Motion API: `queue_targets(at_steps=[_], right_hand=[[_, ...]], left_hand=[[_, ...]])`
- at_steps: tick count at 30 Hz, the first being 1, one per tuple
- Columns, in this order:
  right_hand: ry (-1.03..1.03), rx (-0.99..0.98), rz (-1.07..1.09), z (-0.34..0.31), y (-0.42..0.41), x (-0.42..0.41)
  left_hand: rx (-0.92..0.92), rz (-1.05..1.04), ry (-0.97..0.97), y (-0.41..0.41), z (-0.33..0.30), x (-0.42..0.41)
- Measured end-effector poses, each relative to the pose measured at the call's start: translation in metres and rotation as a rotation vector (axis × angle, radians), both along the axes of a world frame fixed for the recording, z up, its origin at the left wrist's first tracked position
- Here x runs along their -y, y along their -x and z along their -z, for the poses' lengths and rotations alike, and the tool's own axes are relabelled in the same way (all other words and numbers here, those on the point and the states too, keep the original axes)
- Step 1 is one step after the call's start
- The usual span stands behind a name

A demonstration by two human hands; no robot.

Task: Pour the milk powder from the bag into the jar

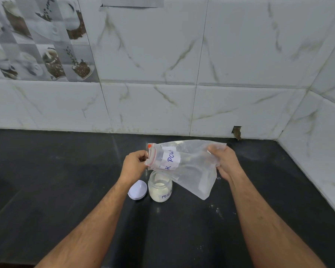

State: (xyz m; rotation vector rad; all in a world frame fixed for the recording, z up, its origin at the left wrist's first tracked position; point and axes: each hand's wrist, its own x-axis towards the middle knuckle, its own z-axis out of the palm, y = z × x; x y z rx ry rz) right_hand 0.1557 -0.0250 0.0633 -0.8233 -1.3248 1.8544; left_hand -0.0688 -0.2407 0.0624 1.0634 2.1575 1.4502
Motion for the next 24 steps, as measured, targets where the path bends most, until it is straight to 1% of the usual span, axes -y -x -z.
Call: queue_targets(at_steps=[3,6,9,12,15,19,22,24], right_hand=[[-0.055,0.056,-0.072,-0.003,-0.001,-0.003],[-0.052,0.05,-0.017,-0.007,0.001,-0.004],[-0.092,0.057,-0.073,-0.011,0.003,0.0],[-0.052,-0.006,-0.098,-0.013,0.002,0.0],[-0.044,0.001,-0.156,-0.014,0.0,0.001],[-0.044,0.006,-0.127,-0.018,0.0,-0.002],[-0.014,-0.039,-0.045,-0.016,0.002,-0.004],[-0.007,-0.041,-0.05,-0.013,0.001,-0.004]], left_hand=[[-0.006,0.039,0.014,-0.001,-0.001,0.0],[0.029,0.072,0.009,-0.003,-0.002,0.0],[0.052,0.063,0.008,-0.007,-0.005,0.001],[0.065,0.065,0.016,-0.007,-0.003,0.002],[0.067,0.059,0.027,-0.005,-0.001,0.003],[0.054,0.066,0.036,-0.007,0.002,0.004],[0.02,0.073,0.051,-0.002,0.007,0.002],[0.018,0.049,0.062,-0.002,0.005,0.002]])
